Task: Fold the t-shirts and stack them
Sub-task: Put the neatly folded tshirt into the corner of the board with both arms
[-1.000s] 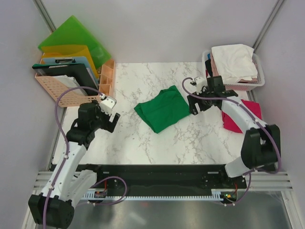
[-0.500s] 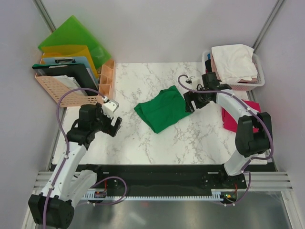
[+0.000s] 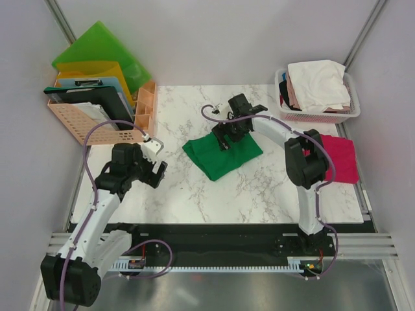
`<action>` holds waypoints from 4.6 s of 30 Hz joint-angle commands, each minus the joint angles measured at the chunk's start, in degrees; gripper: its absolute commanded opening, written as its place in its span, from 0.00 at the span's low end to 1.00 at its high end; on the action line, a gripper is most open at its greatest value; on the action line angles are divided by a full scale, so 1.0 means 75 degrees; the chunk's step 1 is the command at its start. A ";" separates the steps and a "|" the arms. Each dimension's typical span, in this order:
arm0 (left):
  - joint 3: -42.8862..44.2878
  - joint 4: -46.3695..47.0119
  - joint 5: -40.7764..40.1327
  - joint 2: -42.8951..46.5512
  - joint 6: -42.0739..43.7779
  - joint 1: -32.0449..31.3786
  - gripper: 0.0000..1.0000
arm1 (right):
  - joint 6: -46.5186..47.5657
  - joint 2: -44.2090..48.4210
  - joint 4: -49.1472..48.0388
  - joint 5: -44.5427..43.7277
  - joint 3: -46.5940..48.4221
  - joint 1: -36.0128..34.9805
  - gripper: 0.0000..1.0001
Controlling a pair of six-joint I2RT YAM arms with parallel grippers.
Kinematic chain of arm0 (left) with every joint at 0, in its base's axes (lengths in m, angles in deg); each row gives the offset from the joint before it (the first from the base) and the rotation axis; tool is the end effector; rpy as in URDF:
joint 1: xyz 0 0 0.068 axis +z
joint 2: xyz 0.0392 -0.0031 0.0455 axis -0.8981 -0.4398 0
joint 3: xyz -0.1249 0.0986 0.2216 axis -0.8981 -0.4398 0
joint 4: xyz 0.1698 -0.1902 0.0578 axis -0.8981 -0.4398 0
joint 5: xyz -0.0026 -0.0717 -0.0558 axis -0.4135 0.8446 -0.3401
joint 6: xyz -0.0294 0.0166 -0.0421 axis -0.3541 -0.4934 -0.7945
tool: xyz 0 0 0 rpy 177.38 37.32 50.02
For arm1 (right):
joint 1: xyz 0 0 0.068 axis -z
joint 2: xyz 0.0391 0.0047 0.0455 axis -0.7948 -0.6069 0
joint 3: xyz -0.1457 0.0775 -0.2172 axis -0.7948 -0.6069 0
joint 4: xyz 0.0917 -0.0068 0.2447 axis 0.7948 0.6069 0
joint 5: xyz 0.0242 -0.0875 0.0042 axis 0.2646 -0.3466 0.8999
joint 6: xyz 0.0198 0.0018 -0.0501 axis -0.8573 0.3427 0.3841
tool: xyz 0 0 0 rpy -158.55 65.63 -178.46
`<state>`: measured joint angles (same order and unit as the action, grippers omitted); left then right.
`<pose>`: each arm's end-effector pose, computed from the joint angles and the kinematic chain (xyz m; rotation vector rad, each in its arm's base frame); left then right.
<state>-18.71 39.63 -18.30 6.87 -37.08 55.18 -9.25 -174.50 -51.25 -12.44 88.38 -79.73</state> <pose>0.1800 -0.0364 0.2494 0.7305 2.1679 -0.1602 0.3960 0.2135 0.2053 -0.9941 2.4405 0.4470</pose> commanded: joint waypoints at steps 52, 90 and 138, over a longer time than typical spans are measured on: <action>-0.0232 0.1416 -0.2185 0.1795 -0.0427 0.0671 1.00 | -0.0221 0.1153 -0.1666 -0.2062 0.0824 -0.3911 0.98; -0.0432 0.2462 -0.2904 0.0930 -0.0639 0.1153 1.00 | 0.0693 0.6698 0.0361 -0.2697 -0.4285 0.4956 0.98; -0.0432 0.2052 -0.1755 0.0684 -0.0464 0.1364 1.00 | 0.0612 0.1905 -0.0599 -0.0948 -0.3690 0.4353 0.98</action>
<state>-22.36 55.06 -32.07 11.72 -40.45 65.19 -2.51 -157.06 -57.55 -21.84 57.80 -43.25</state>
